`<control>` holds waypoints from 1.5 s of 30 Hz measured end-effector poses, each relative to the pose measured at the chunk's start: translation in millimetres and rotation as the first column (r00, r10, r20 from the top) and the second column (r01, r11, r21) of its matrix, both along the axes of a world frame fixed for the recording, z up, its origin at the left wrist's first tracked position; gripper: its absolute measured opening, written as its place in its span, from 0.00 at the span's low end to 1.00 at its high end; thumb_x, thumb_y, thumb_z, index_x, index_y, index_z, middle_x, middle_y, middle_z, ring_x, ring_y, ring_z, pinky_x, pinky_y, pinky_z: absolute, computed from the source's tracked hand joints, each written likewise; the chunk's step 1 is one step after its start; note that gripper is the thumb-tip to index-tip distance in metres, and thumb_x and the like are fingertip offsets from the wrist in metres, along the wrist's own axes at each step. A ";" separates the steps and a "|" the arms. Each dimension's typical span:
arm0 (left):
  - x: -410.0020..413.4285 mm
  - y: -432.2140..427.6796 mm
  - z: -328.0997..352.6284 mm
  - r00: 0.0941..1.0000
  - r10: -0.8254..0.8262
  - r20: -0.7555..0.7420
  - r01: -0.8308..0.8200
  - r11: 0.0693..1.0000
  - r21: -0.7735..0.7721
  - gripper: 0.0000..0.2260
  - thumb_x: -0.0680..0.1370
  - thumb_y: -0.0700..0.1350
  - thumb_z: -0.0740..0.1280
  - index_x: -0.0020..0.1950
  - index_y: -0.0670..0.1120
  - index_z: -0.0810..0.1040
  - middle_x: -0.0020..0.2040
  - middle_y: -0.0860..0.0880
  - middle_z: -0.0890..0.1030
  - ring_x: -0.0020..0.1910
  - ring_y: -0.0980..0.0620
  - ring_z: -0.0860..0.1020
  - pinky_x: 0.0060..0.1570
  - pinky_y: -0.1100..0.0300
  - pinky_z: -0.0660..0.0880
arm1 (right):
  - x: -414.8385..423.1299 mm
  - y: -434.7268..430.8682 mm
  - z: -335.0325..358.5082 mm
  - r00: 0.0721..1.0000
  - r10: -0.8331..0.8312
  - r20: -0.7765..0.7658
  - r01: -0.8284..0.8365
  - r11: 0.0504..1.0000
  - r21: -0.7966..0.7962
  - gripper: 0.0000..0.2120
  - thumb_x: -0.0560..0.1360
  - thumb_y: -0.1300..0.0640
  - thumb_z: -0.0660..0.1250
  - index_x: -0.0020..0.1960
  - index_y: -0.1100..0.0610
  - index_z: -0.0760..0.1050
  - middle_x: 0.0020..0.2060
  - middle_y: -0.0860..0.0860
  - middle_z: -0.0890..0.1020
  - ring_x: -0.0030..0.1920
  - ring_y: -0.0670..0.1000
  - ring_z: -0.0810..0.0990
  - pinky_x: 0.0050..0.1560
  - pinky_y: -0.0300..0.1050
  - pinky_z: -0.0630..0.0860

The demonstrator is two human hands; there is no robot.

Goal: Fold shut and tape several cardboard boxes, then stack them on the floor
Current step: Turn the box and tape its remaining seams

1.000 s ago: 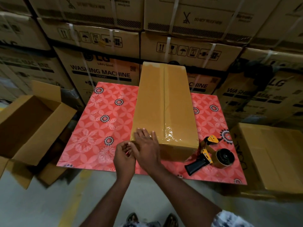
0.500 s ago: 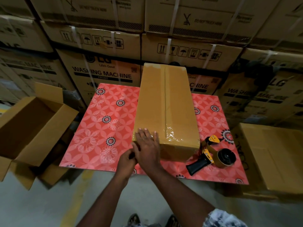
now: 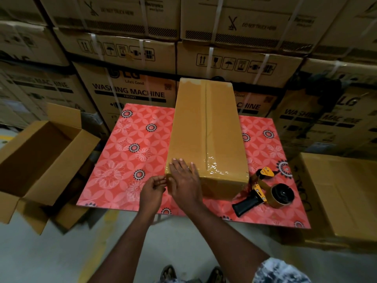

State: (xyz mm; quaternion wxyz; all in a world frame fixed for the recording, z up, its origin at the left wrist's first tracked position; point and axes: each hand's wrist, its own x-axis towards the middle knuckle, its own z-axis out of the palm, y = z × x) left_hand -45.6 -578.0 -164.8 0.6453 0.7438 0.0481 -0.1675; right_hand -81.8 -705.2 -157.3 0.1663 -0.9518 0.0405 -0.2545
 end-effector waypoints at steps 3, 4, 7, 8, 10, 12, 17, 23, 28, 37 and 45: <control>-0.9 -0.4 5.0 0.998 0.060 -0.022 -0.060 0.998 -0.025 0.14 0.77 0.29 0.62 0.51 0.46 0.81 0.48 0.46 0.85 0.52 0.47 0.84 0.59 0.47 0.79 | -2.6 -2.8 1.1 0.999 0.013 -0.049 -0.014 1.000 -0.014 0.25 0.78 0.50 0.68 0.73 0.55 0.73 0.73 0.51 0.74 0.76 0.53 0.68 0.78 0.58 0.58; -1.1 -1.1 7.3 0.996 0.085 -0.013 -0.085 0.995 -0.053 0.14 0.78 0.29 0.61 0.51 0.45 0.81 0.49 0.44 0.85 0.52 0.46 0.83 0.58 0.47 0.79 | -2.9 -2.0 1.1 0.998 0.007 -0.056 -0.007 1.000 -0.008 0.25 0.78 0.48 0.67 0.73 0.54 0.73 0.73 0.51 0.74 0.76 0.53 0.68 0.79 0.58 0.57; 0.3 -2.3 6.3 0.998 0.053 -0.016 -0.053 0.998 -0.041 0.13 0.77 0.30 0.63 0.49 0.46 0.82 0.48 0.46 0.85 0.52 0.45 0.83 0.56 0.49 0.79 | -0.9 0.6 0.5 0.999 -0.008 -0.040 0.007 1.000 -0.030 0.24 0.78 0.49 0.70 0.72 0.55 0.75 0.72 0.51 0.76 0.74 0.54 0.71 0.77 0.60 0.60; 1.3 -1.6 1.7 1.000 0.001 -0.023 -0.001 1.000 -0.004 0.14 0.76 0.31 0.63 0.48 0.49 0.82 0.48 0.48 0.86 0.52 0.46 0.83 0.56 0.48 0.79 | -0.3 0.5 -0.2 0.999 -0.009 -0.041 0.007 0.998 -0.057 0.25 0.76 0.52 0.73 0.71 0.56 0.75 0.71 0.52 0.76 0.73 0.55 0.72 0.76 0.61 0.61; 0.1 0.5 -6.9 0.989 -0.131 -0.063 0.137 0.985 0.109 0.18 0.74 0.32 0.63 0.47 0.53 0.84 0.48 0.52 0.86 0.54 0.48 0.83 0.58 0.45 0.78 | -1.0 -1.5 -0.4 0.998 -0.002 -0.068 -0.004 0.995 -0.099 0.31 0.71 0.56 0.77 0.72 0.56 0.75 0.72 0.52 0.75 0.74 0.55 0.71 0.77 0.60 0.61; -5.0 0.1 -8.1 0.982 -0.166 -0.089 0.179 0.970 0.166 0.20 0.74 0.30 0.62 0.48 0.54 0.84 0.49 0.54 0.86 0.54 0.50 0.82 0.59 0.45 0.78 | -3.2 -3.2 0.4 0.996 0.007 -0.088 -0.016 0.994 -0.109 0.34 0.68 0.58 0.77 0.73 0.56 0.73 0.73 0.52 0.74 0.75 0.55 0.70 0.78 0.59 0.58; -8.0 -3.0 4.6 1.000 -0.003 0.031 -0.001 0.992 0.126 0.16 0.76 0.31 0.62 0.48 0.49 0.83 0.45 0.52 0.85 0.48 0.49 0.82 0.51 0.50 0.79 | -3.1 -0.5 1.8 0.999 0.004 -0.045 -0.006 0.999 -0.046 0.25 0.78 0.50 0.69 0.73 0.55 0.73 0.73 0.52 0.74 0.75 0.54 0.69 0.78 0.59 0.59; 2.8 2.6 2.5 0.964 -0.165 -0.210 0.205 0.961 0.187 0.13 0.80 0.37 0.62 0.56 0.49 0.83 0.53 0.48 0.83 0.53 0.47 0.79 0.59 0.49 0.76 | -5.2 -4.6 7.7 0.997 0.050 -0.066 -0.051 0.999 -0.005 0.28 0.72 0.58 0.70 0.72 0.56 0.74 0.73 0.52 0.74 0.74 0.54 0.71 0.78 0.60 0.56; 18.1 -7.0 17.0 1.000 -0.007 -0.027 0.010 0.995 0.103 0.20 0.77 0.63 0.61 0.61 0.53 0.79 0.60 0.50 0.81 0.60 0.47 0.78 0.63 0.42 0.75 | -40.1 -60.7 20.8 0.963 -0.267 -0.020 0.268 0.957 0.115 0.26 0.78 0.48 0.63 0.75 0.54 0.72 0.74 0.53 0.72 0.77 0.56 0.65 0.79 0.55 0.42; 13.3 -49.5 33.9 0.991 -0.072 0.111 0.058 0.990 0.130 0.20 0.83 0.53 0.59 0.73 0.47 0.72 0.65 0.47 0.78 0.63 0.46 0.76 0.64 0.51 0.72 | -52.4 -114.9 35.5 0.739 -0.574 -0.353 0.651 0.471 0.596 0.34 0.80 0.48 0.66 0.79 0.61 0.58 0.73 0.62 0.68 0.71 0.63 0.69 0.67 0.55 0.70; -85.5 -60.1 29.0 0.958 0.285 0.013 -0.286 0.957 0.042 0.17 0.85 0.48 0.61 0.74 0.49 0.67 0.68 0.46 0.75 0.66 0.43 0.74 0.68 0.41 0.71 | -27.9 -157.5 34.9 0.847 -0.426 -0.319 0.511 0.483 0.711 0.19 0.81 0.54 0.65 0.69 0.61 0.71 0.65 0.58 0.76 0.65 0.60 0.74 0.63 0.48 0.70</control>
